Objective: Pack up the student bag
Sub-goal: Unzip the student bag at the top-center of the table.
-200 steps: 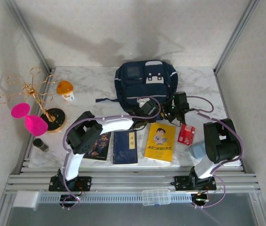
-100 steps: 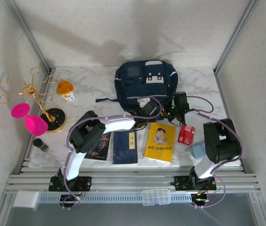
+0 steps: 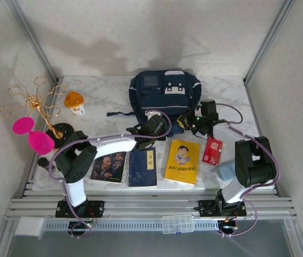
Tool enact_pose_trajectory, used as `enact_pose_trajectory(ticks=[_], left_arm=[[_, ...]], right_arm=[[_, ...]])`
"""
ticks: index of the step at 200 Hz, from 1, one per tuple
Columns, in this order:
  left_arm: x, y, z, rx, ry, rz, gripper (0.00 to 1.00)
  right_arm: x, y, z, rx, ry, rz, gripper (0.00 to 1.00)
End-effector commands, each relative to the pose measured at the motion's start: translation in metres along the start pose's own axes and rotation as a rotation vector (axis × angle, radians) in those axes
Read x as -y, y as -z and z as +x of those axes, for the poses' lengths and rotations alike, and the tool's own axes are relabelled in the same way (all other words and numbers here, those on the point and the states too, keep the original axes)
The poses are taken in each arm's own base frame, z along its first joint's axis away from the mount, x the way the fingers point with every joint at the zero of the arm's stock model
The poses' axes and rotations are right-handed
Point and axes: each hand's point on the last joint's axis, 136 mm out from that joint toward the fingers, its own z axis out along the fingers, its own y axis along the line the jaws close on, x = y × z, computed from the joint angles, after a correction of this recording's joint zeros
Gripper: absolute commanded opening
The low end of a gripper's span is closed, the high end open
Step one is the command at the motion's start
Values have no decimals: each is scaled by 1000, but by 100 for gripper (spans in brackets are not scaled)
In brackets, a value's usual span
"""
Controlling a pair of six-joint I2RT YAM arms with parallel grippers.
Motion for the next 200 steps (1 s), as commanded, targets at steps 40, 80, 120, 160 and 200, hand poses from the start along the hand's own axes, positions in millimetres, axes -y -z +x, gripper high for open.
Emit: enact_pose_trajectory(ticks=[40, 80, 120, 160, 200], left_arm=[[-41, 12, 8, -89, -19, -46, 0], [5, 15, -7, -50, 50, 36, 0], [25, 10, -11, -47, 79, 56, 0], [46, 14, -12, -69, 65, 99, 0], [43, 19, -9, -98, 21, 70, 0]], right_arm=[[0, 38, -65, 250, 73, 60, 3], [0, 41, -23, 215, 48, 67, 61], [17, 24, 38, 152, -109, 66, 93], [-11, -16, 50, 123, -146, 12, 91], [-15, -37, 19, 206, -82, 77, 60]])
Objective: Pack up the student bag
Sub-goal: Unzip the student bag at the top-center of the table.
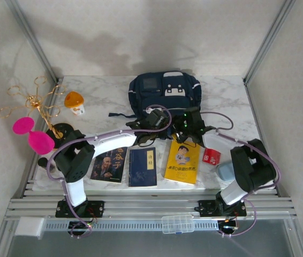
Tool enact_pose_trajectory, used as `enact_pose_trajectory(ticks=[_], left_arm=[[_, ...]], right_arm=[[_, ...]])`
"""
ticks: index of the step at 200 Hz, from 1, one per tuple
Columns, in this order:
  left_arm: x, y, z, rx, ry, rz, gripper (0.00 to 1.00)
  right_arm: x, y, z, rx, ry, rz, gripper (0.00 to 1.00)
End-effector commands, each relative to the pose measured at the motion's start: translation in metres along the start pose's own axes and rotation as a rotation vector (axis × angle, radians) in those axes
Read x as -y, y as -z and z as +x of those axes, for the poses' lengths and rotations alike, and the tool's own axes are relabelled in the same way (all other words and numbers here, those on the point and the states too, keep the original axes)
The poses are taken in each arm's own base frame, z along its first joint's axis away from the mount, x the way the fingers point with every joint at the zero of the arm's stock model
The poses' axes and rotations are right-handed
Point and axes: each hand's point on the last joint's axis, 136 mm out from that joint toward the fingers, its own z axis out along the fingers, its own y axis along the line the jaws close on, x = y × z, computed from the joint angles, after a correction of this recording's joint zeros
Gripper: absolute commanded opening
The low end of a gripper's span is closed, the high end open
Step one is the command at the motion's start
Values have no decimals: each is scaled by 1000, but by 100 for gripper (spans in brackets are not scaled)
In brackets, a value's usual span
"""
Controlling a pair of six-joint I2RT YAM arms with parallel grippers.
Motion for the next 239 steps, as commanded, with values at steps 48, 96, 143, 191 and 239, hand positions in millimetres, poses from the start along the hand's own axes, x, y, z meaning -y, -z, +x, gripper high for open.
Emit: enact_pose_trajectory(ticks=[48, 96, 143, 191, 239], left_arm=[[-17, 26, -7, -30, -106, -84, 0], [-100, 36, -9, -43, -73, -237, 0], [-121, 28, -7, -58, -85, -221, 0], [-84, 14, -7, -75, -91, -77, 0], [-58, 8, -5, -62, -74, 4, 0]], right_arm=[[-3, 11, -63, 202, 140, 68, 6], [14, 46, -91, 234, 217, 73, 0], [5, 64, -92, 224, 268, 23, 0], [4, 75, -72, 182, 225, 29, 52], [12, 55, -6, 112, -2, -35, 99]])
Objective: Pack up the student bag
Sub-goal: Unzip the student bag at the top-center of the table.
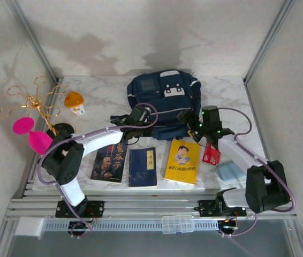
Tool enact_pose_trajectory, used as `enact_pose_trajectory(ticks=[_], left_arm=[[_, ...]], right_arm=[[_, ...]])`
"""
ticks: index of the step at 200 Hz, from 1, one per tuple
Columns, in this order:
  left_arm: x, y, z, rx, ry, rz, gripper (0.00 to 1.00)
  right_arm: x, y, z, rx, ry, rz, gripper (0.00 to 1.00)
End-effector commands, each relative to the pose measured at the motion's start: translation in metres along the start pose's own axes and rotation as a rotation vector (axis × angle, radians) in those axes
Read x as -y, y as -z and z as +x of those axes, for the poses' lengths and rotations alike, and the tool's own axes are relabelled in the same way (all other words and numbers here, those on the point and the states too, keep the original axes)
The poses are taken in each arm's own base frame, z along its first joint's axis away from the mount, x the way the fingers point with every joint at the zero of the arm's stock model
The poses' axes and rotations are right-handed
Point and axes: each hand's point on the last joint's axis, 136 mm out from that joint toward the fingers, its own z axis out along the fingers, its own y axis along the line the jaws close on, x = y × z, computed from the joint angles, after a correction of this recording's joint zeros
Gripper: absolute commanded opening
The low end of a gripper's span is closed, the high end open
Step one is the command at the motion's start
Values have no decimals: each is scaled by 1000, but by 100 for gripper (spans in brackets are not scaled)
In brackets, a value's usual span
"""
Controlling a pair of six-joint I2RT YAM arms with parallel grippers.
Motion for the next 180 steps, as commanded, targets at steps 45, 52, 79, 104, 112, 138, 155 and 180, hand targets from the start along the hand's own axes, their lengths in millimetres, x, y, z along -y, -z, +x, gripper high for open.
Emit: enact_pose_trajectory(ticks=[45, 52, 79, 104, 112, 138, 155, 180], left_arm=[[37, -7, 2, 4, -14, 61, 0], [42, -6, 3, 1, -21, 70, 0], [50, -3, 3, 6, -31, 75, 0], [40, 3, 1, 24, -27, 21, 0], [36, 6, 1, 30, -22, 6, 0], [23, 19, 6, 43, 12, -18, 0], [1, 23, 15, 27, 53, -76, 0], [-39, 27, 22, 34, 119, -154, 0]], right_arm=[[-9, -57, 35, -15, -254, 25, 99], [-11, -66, 34, -20, -256, 37, 99], [-12, -90, 29, -27, -232, 60, 81], [-28, -104, 23, -30, -140, 29, 47], [-34, -109, 26, -61, -96, 33, 35], [-46, -106, 34, -120, 72, 30, 7], [-44, -90, 33, -126, 172, 44, 0], [-30, -62, 12, -120, 193, 31, 0]])
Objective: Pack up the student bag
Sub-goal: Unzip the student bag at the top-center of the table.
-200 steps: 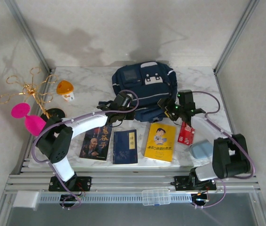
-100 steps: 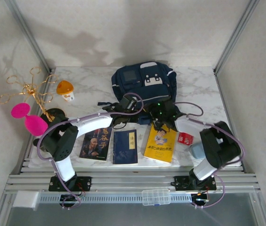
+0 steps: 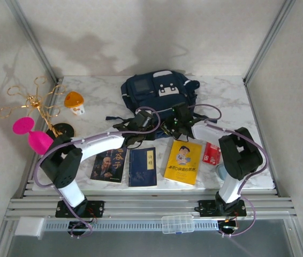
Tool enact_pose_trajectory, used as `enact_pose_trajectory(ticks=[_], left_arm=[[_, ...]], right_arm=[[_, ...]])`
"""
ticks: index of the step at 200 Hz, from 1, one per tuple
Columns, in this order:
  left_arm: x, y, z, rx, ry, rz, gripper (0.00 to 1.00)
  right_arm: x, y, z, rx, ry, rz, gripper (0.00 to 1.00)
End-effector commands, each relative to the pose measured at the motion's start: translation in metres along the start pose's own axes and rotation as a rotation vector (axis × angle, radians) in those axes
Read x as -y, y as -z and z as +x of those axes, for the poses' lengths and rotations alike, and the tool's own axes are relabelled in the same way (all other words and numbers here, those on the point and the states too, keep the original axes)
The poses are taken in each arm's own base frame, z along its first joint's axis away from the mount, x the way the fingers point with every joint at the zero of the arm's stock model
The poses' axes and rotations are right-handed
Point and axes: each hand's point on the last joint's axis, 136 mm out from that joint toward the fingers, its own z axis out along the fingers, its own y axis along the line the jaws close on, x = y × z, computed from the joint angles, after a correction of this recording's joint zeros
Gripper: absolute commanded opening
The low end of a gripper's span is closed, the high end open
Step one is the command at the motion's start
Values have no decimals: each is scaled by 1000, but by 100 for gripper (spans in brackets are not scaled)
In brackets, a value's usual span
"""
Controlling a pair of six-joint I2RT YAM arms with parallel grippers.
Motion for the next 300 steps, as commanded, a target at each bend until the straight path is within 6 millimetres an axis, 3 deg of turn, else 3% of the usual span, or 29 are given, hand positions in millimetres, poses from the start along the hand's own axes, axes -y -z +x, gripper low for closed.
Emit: enact_pose_trajectory(ticks=[1, 40, 80, 122, 162, 168, 189, 206, 224, 249, 261, 300], left_arm=[[-49, 14, 8, -9, 86, -125, 0], [-111, 4, -12, 4, 177, -259, 0], [-146, -14, -52, 81, 237, -385, 0], [-156, -38, -98, 146, 274, -399, 0], [-157, -48, -131, 160, 258, -371, 0], [-156, -48, -133, 152, 259, -357, 0], [-139, -37, -132, 143, 244, -278, 23], [-129, -26, -125, 131, 252, -216, 32], [-120, -13, -115, 116, 260, -174, 38], [-109, 7, -94, 100, 265, -149, 48], [-98, 13, -80, 91, 282, -107, 51], [-37, 30, -43, 69, 225, 20, 57]], right_arm=[[-13, 42, -30, 67, 151, -92, 0], [4, 70, -49, 128, 156, -58, 0], [-5, 72, -45, 145, 128, -112, 0], [-18, 53, -18, 124, 100, -143, 0], [-63, 12, 9, 144, 128, -178, 1], [-68, 4, 10, 135, 132, -178, 2], [-72, -14, 15, 87, 127, -182, 21], [-74, -11, 17, 83, 155, -193, 42], [-75, -3, 23, 65, 219, -179, 57], [-61, 19, 30, 70, 314, -122, 73], [-36, 30, 31, 87, 339, -40, 81], [-6, 88, 34, 135, 431, 20, 93]])
